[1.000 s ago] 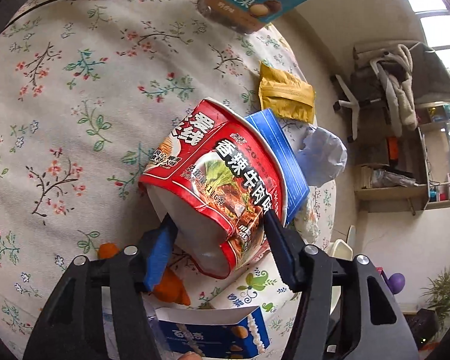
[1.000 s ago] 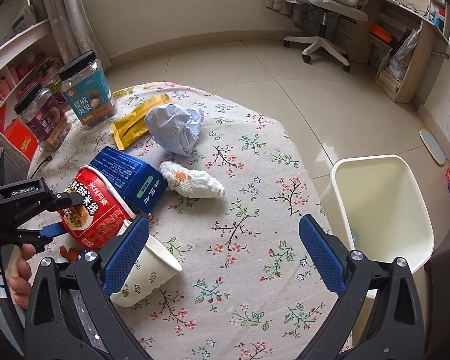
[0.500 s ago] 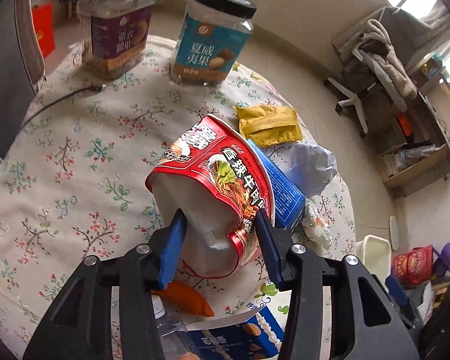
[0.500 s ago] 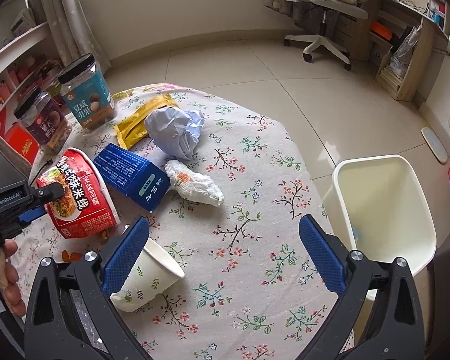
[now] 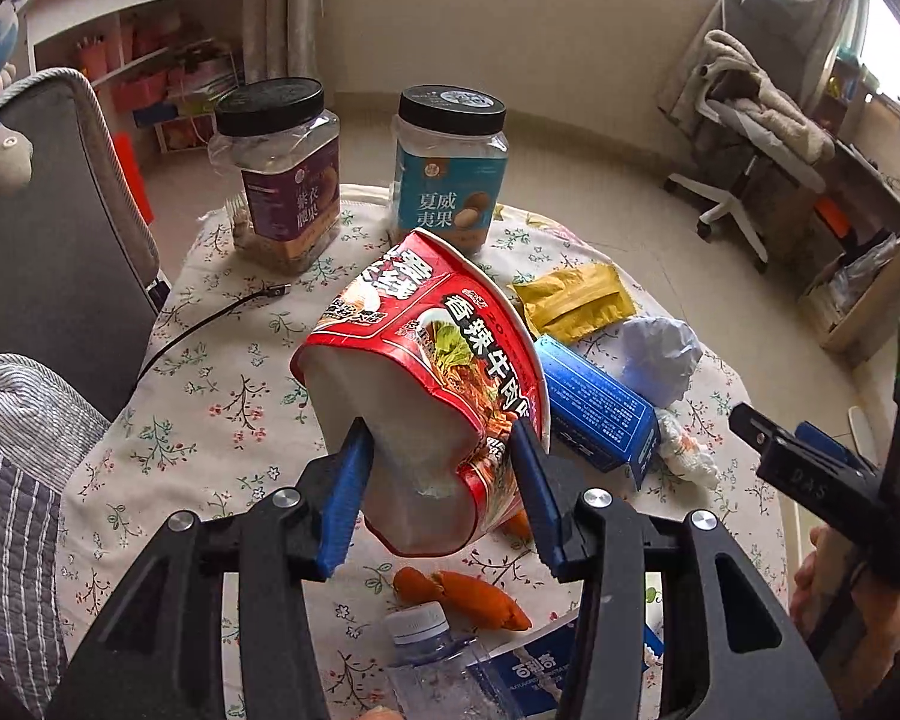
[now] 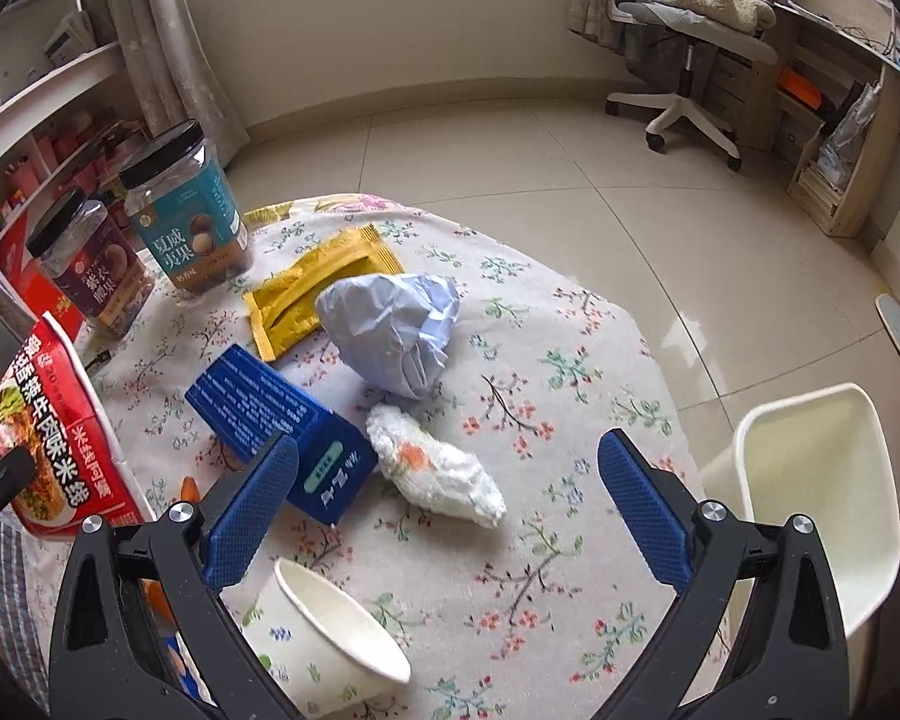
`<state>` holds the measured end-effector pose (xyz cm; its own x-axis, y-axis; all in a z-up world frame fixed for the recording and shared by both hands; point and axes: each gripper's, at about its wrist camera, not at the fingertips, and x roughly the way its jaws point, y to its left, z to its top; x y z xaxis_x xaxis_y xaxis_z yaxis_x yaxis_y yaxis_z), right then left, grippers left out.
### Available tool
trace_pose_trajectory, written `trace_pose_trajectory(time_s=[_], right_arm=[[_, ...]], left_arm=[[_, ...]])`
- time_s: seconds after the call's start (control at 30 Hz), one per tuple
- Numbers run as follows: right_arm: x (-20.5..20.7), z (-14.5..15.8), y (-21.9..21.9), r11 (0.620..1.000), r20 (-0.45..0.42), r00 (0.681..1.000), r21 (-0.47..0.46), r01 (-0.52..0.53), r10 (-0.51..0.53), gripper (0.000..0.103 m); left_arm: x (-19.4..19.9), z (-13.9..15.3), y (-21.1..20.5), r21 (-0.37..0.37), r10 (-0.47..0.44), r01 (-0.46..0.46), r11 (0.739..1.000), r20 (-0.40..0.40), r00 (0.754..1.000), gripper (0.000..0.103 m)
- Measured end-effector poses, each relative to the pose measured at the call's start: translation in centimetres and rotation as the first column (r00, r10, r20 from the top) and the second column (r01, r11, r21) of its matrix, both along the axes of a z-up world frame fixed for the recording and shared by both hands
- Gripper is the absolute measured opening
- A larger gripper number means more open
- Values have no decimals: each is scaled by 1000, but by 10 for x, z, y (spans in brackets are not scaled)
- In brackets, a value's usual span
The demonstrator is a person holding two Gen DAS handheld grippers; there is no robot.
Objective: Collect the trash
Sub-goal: 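Grasp the crumpled plastic bag with the right tool while the left tool holds the noodle cup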
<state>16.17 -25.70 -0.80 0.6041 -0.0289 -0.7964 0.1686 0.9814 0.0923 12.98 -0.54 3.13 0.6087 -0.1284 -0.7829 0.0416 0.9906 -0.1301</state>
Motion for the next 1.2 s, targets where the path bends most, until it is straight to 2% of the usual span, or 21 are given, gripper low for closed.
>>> trace_pose_trajectory(time_s=[0.17, 0.33, 0.4, 0.47, 0.53, 0.63, 0.83, 0.97, 1.2], right_arm=[[45, -19, 8, 999, -51, 997, 18, -49, 50, 96], [74, -37, 13, 998, -90, 995, 41, -50, 54, 94], [83, -44, 18, 997, -111, 991, 42, -64, 68, 84], [89, -50, 19, 996, -149, 986, 58, -69, 77, 55], [87, -48, 18, 996, -135, 988, 62, -64, 72, 51], [81, -41, 15, 994, -113, 991, 93, -57, 68, 50], [59, -13, 20, 993, -43, 996, 90, -75, 79, 49], [36, 12, 28, 993, 7, 994, 55, -108, 107, 49], [-6, 44, 32, 994, 56, 994, 52, -101, 98, 50]], left_arm=[[4, 1, 3, -14, 3, -3, 1000, -6, 1000, 47], [9, 1, 8, -30, 14, -14, 999, -13, 1000, 47], [12, 0, 9, -33, 16, -17, 999, -15, 1000, 47], [13, -1, 11, -32, 19, -20, 999, -16, 1000, 47], [14, -1, 12, -31, 24, -25, 999, -18, 1000, 47], [14, -1, 14, -35, 35, -36, 999, -15, 999, 47], [11, 5, 16, -39, 43, -43, 998, 1, 999, 47], [7, 11, 15, -20, 49, -48, 999, 30, 998, 47], [-4, 17, 11, -11, 42, -41, 999, 56, 998, 48]])
